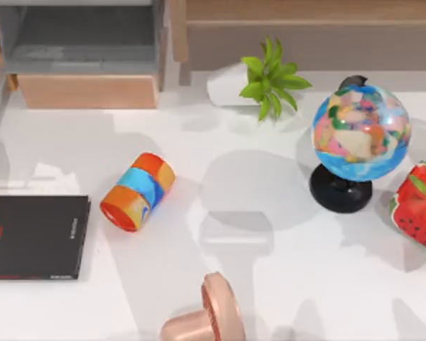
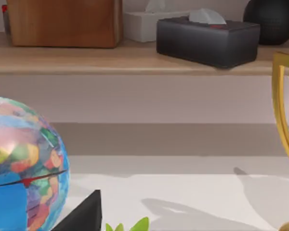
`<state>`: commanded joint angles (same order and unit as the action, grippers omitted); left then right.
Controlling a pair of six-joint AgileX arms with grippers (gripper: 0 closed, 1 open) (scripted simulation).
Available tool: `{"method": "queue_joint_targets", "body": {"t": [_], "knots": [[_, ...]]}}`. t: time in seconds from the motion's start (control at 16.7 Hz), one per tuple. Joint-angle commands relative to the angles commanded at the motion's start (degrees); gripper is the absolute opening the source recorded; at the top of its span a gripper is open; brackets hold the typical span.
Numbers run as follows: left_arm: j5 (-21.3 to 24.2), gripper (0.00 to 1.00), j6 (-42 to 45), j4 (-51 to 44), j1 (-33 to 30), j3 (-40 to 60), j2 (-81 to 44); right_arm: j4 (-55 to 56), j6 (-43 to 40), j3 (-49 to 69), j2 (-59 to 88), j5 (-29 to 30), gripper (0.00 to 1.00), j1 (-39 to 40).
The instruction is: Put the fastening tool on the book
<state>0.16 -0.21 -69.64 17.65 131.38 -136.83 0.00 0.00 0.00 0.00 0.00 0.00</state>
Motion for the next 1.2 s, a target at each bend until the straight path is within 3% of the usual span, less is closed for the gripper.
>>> {"method": "queue_joint_targets", "body": {"t": [0.72, 1.2], "knots": [[-0.7, 0.0, -1.1, 8.9, -11.9, -36.5, 32.9, 0.0, 0.0, 0.0, 0.0, 0.0, 1.0, 0.0], [-0.9, 0.0, -1.3, 16.1, -18.7, -62.7, 41.8, 0.0, 0.0, 0.0, 0.0, 0.0, 1.0, 0.0]]}}
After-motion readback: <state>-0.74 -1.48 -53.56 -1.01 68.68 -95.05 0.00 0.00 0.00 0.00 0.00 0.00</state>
